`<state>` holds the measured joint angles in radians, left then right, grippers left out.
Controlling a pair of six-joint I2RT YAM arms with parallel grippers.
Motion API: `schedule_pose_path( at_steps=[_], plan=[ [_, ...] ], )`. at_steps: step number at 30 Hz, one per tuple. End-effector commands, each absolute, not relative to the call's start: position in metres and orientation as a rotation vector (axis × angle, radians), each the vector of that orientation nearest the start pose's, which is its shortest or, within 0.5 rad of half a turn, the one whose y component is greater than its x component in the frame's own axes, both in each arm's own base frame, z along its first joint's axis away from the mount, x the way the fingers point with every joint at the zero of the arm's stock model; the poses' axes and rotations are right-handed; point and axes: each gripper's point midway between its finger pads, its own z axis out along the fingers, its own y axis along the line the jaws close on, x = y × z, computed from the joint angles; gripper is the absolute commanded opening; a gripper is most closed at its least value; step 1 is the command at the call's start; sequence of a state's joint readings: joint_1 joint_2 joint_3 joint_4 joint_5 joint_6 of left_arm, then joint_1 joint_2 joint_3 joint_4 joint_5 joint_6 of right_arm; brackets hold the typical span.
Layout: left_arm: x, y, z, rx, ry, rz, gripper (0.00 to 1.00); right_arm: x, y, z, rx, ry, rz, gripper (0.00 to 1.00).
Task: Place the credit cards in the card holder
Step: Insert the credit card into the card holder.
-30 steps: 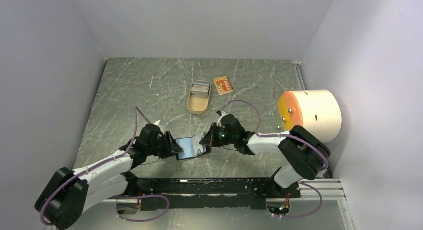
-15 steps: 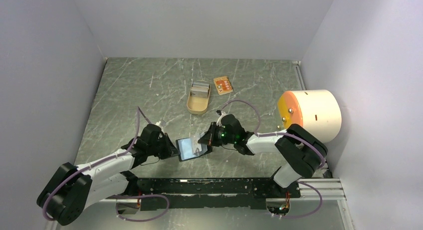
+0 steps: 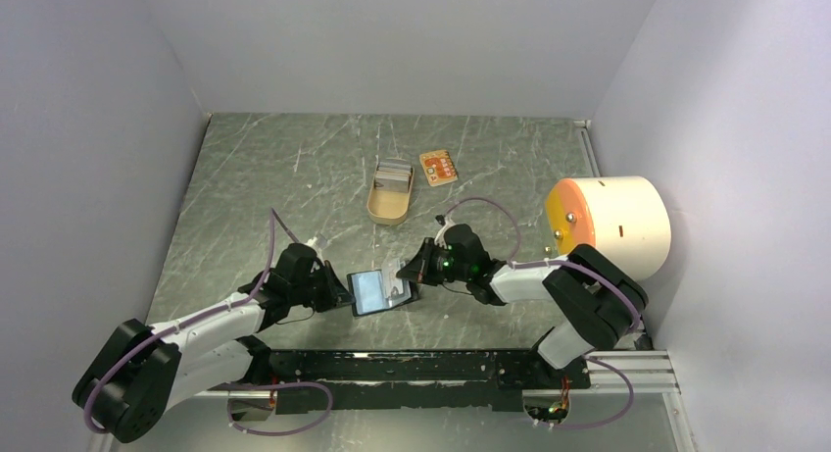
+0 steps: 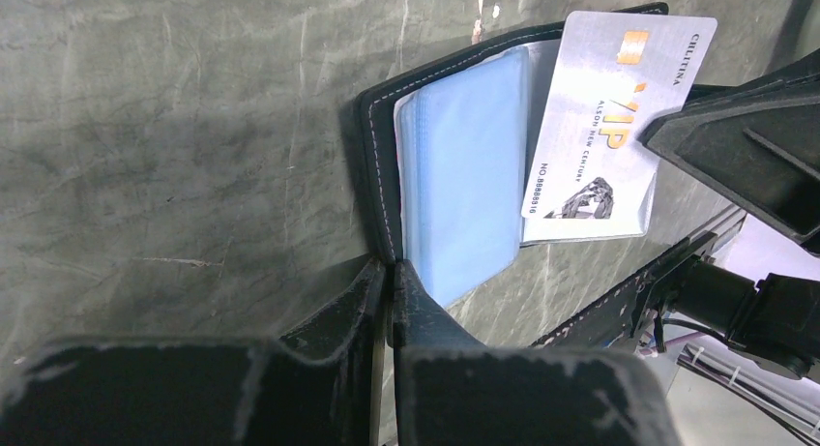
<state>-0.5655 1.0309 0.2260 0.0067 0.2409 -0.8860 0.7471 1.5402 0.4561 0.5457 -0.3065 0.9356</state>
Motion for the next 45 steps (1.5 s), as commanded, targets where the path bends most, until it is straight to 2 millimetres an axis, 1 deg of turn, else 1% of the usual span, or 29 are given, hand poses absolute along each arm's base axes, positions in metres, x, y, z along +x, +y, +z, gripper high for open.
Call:
schedule_pose_path(
  at_steps=[1,6,15,23,27,30,36,45],
  plan=[
    [0.165,-0.195,0.02,-0.25,2.542,-0.945,0.09,0.211,0.313,0.049,0.003,2.357,1.282,0.0],
    [0.166,-0.196,0.02,-0.249,2.542,-0.946,0.09,0.205,0.314,0.042,0.019,2.367,1.32,0.0],
    [0.167,-0.198,0.019,-0.244,2.55,-0.948,0.09,0.202,0.313,0.04,0.022,2.37,1.328,0.0],
    [0.168,-0.199,0.019,-0.244,2.553,-0.953,0.09,0.192,0.314,0.033,0.03,2.398,1.371,0.01],
    [0.167,-0.198,0.019,-0.249,2.56,-0.947,0.09,0.19,0.311,0.031,0.039,2.408,1.353,0.01],
    [0.167,-0.198,0.019,-0.255,2.557,-0.95,0.09,0.189,0.308,0.028,0.046,2.422,1.327,0.03],
    [0.167,-0.2,0.021,-0.255,2.55,-0.968,0.09,0.185,0.312,0.024,0.024,2.443,1.351,0.03],
    [0.169,-0.203,0.026,-0.248,2.537,-0.986,0.09,0.189,0.323,0.024,-0.008,2.455,1.329,0.05]
  ],
)
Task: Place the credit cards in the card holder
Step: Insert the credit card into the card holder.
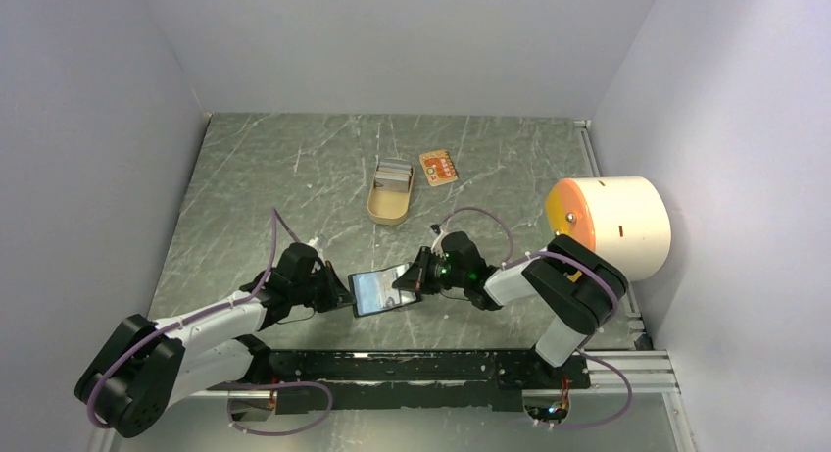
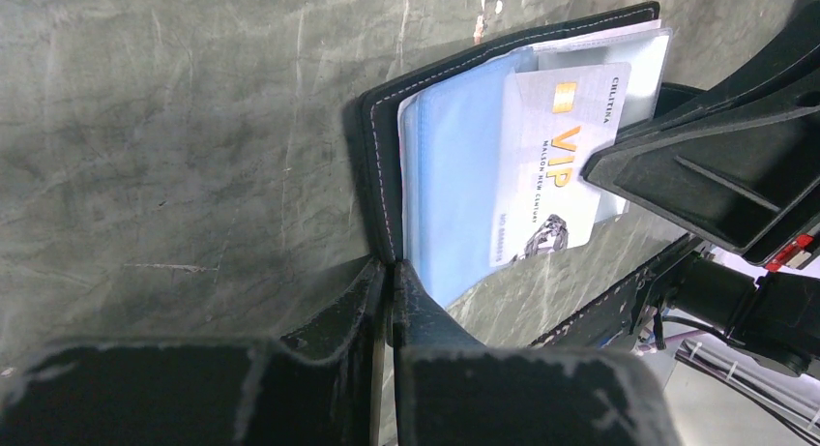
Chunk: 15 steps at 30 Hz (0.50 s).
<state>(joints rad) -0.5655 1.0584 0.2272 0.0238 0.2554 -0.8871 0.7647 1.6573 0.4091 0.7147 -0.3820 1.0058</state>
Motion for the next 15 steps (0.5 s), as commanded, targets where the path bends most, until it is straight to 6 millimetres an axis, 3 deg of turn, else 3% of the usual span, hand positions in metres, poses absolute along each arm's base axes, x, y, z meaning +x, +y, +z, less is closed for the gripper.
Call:
schedule_pose_path(
  at_steps=[1,8,11,15],
  plan=[
    [0.169,-0.203,0.026,-0.248,2.537,-0.986,0.09,0.19,0.323,0.024,-0.011,2.456,1.326,0.05],
    [0.169,-0.205,0.025,-0.242,2.543,-0.998,0.09,0.19,0.325,0.022,-0.021,2.474,1.31,0.06],
    [0.168,-0.205,0.025,-0.241,2.543,-1.0,0.09,0.19,0.324,0.018,-0.038,2.493,1.275,0.15],
    [0.168,-0.205,0.027,-0.241,2.538,-1.002,0.09,0.2,0.318,0.028,-0.093,2.475,1.171,0.27]
  ],
)
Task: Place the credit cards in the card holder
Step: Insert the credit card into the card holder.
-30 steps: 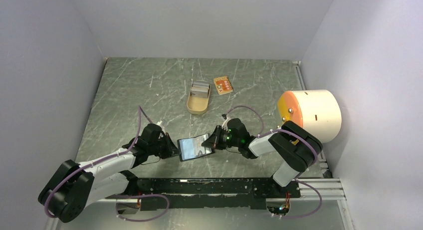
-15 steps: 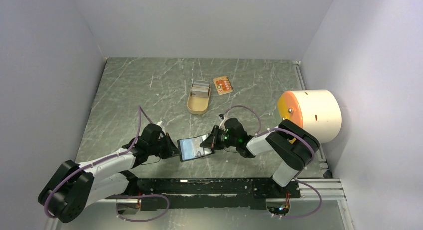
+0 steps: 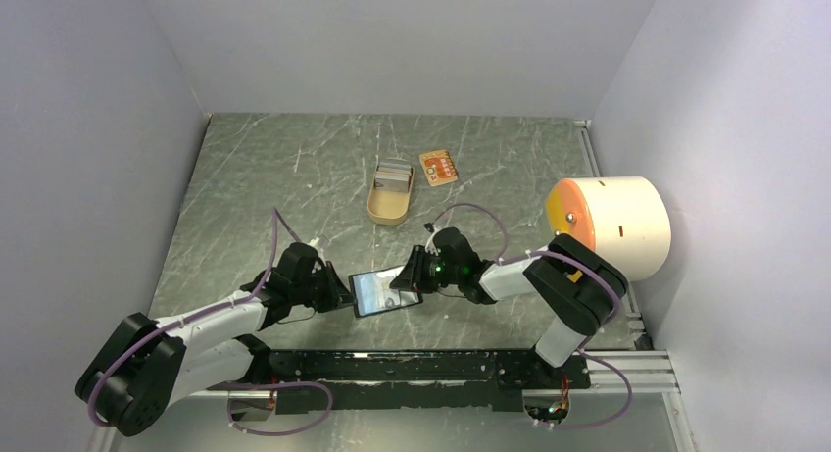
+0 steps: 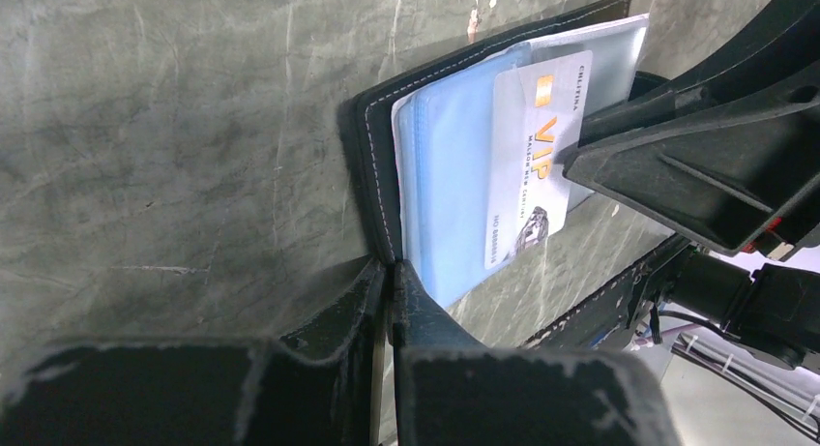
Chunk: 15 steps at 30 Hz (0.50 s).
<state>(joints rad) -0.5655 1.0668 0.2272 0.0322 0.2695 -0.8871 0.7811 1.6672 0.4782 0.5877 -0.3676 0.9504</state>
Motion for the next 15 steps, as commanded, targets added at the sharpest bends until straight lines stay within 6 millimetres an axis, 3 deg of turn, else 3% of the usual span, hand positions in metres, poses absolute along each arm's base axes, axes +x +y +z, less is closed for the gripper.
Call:
schedule_pose_path(
  at_steps=[1,5,15],
  plan=[
    [0.167,-0.204,0.027,-0.242,2.537,-1.001,0.09,0.202,0.315,0.03,-0.095,2.475,1.138,0.3],
    [0.167,-0.204,0.027,-0.248,2.525,-1.014,0.09,0.206,0.307,0.031,-0.106,2.509,1.039,0.39],
    [0.168,-0.21,0.035,-0.233,2.512,-1.053,0.09,0.201,0.318,0.027,-0.112,2.521,1.058,0.38]
  ],
)
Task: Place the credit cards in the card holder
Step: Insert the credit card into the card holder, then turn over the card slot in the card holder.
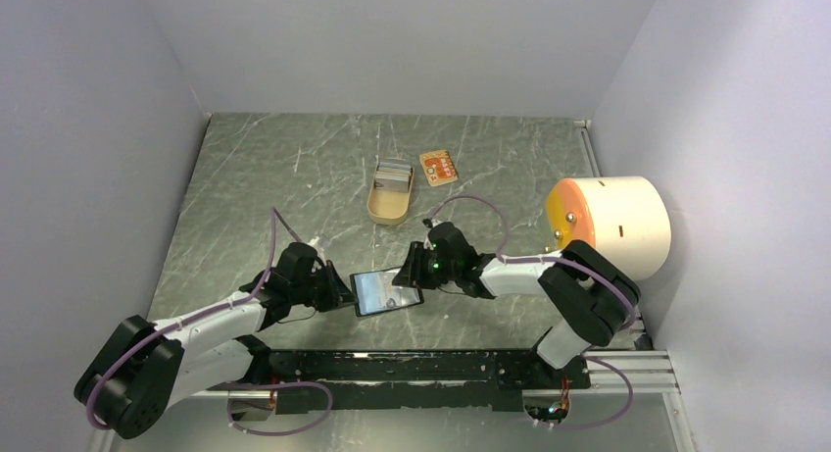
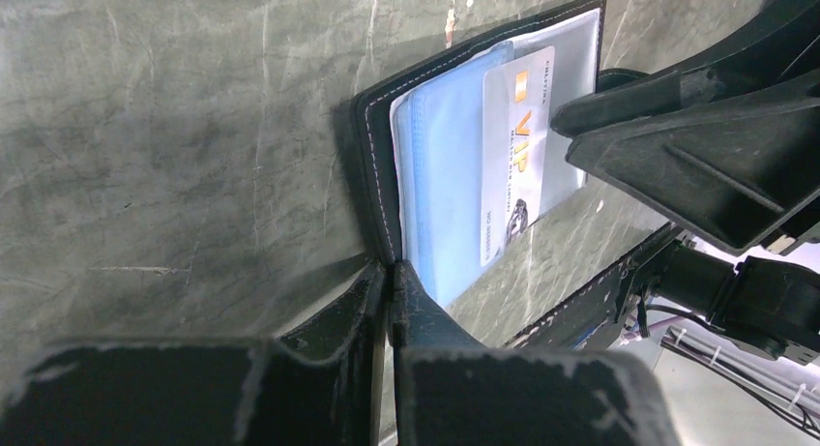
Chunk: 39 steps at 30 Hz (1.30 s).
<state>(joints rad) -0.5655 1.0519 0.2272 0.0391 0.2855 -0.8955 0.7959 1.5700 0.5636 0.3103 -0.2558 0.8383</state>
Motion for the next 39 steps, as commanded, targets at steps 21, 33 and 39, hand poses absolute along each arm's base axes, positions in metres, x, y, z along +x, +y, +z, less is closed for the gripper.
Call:
schedule_pose_path(
  at_steps=[21,33,39],
  plan=[
    [0.172,-0.216,0.043,-0.22,2.486,-1.098,0.09,0.184,0.359,0.043,-0.191,2.419,1.349,0.37],
    [0.17,-0.224,0.061,-0.188,2.386,-1.221,0.27,0.178,0.348,0.031,-0.129,2.453,1.322,0.35],
    [0.169,-0.229,0.063,-0.172,2.36,-1.274,0.29,0.176,0.345,0.03,-0.113,2.449,1.324,0.34]
  ],
)
